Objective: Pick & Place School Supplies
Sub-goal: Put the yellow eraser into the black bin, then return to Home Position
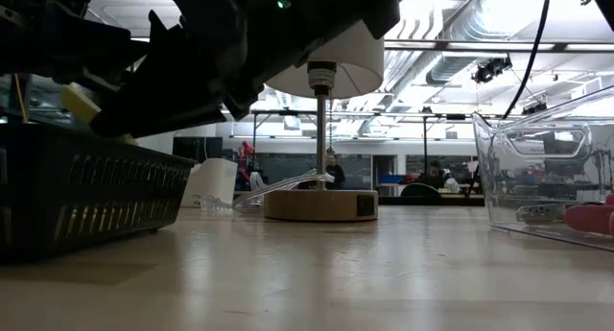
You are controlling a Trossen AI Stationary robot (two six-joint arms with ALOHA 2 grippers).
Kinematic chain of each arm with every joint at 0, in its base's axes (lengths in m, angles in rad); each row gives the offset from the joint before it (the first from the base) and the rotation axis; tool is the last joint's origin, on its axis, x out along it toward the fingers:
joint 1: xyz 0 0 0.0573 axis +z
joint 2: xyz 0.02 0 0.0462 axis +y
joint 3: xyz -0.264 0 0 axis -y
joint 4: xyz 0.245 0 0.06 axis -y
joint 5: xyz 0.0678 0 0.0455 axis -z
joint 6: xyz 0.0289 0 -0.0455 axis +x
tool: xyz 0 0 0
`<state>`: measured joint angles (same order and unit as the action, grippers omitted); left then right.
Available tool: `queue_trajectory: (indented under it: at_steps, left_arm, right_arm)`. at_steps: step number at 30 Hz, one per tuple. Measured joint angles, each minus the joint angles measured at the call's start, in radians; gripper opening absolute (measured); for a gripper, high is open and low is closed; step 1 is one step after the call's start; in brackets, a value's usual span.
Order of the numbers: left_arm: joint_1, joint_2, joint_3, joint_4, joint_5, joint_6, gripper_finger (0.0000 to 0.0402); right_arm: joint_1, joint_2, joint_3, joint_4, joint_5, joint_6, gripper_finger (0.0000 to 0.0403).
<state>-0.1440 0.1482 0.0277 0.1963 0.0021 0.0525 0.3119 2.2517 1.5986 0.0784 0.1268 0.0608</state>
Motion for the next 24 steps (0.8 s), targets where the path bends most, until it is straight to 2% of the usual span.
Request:
queue_trajectory:
  at_steps: [12,24]
  left_arm:
    - [0.0,0.0,0.0,0.0,0.0,0.0,0.0144]
    - [0.0,0.0,0.0,0.0,0.0,0.0,0.0144]
  right_arm:
    - [0.0,0.0,0.0,0.022,0.0,-0.005,0.0125]
    - [0.001,-0.001,0.0,0.072,0.0,-0.016,0.0121]
